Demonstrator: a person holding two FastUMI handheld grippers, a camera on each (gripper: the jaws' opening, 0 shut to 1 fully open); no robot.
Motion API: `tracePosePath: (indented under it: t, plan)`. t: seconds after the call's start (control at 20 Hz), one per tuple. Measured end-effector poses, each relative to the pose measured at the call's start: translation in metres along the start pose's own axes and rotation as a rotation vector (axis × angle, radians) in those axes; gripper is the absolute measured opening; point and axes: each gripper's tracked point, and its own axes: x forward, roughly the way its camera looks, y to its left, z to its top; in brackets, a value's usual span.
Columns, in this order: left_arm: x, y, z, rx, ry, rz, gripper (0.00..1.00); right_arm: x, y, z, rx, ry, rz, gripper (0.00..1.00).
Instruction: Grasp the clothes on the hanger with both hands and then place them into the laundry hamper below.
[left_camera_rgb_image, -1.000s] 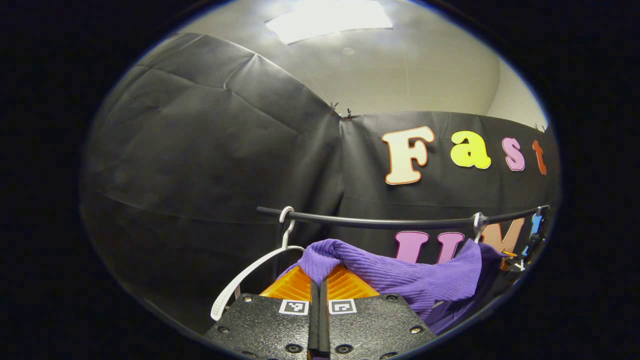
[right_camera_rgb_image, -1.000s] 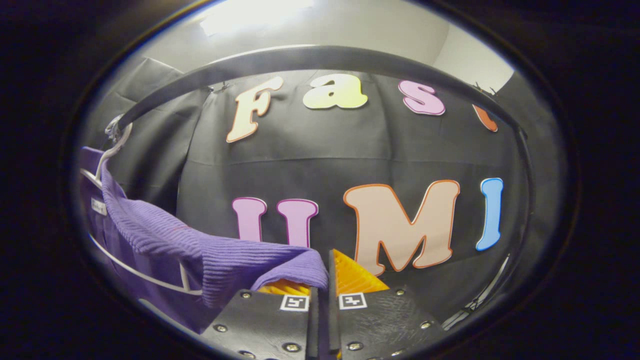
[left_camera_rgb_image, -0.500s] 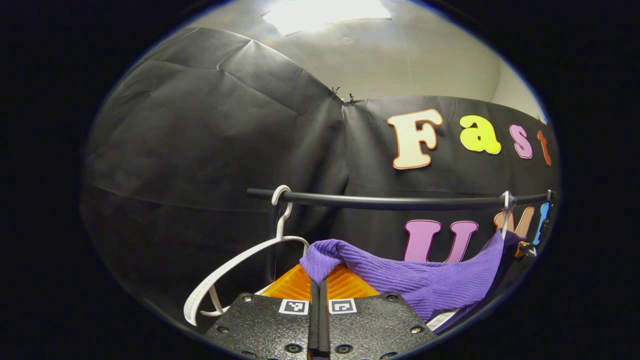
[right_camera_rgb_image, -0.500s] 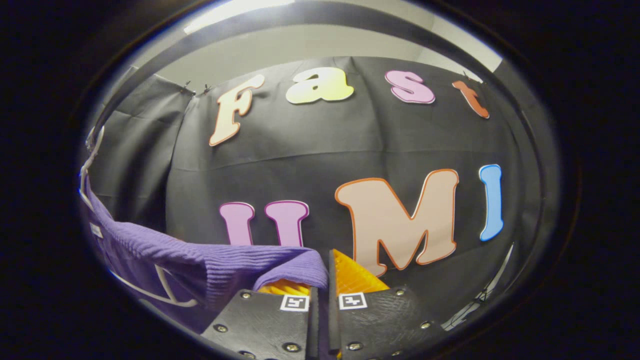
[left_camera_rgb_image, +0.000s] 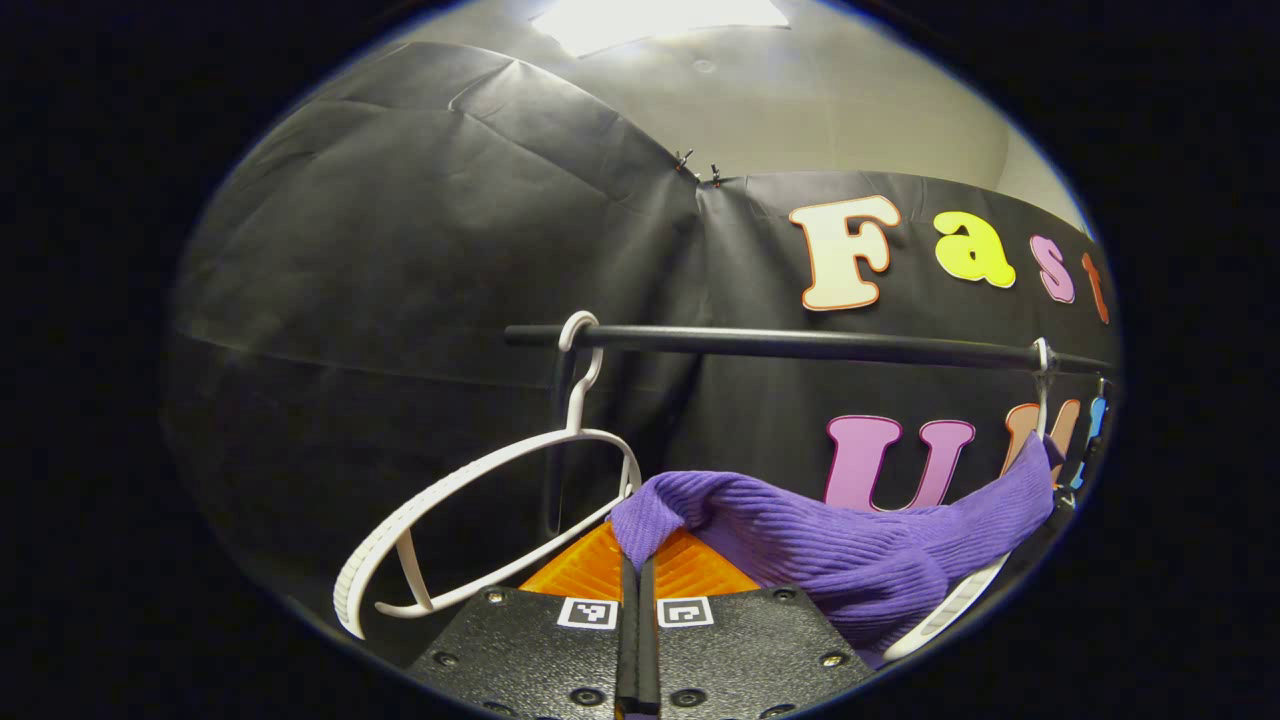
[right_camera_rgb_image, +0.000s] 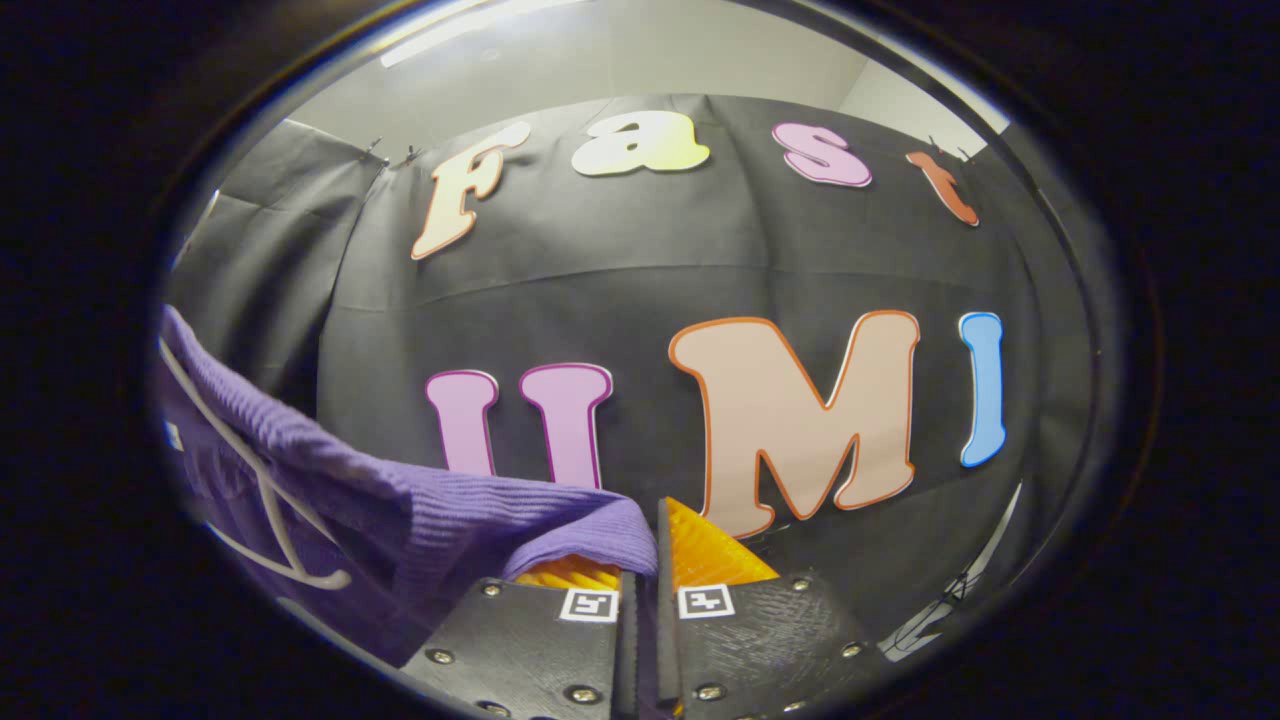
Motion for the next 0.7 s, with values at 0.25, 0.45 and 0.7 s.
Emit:
tracePosePath:
  t: [0.25, 0.45, 0.7]
  plan:
    - [-0.004, 0.011, -0.026, 0.008, 0.04, 0.023, 0.0, -0.001, -0.005, -0.03, 0.009, 0.062, -0.013, 0.07]
    - [-0.01, 0.009, -0.062, 0.048, 0.1, 0.008, 0.0, -0.011, 0.004, -0.069, -0.037, 0.142, 0.025, 0.08]
    - [-0.027, 0.003, -0.102, 0.119, 0.154, -0.006, 0.0, -0.034, 0.006, -0.121, -0.075, 0.231, 0.052, 0.07]
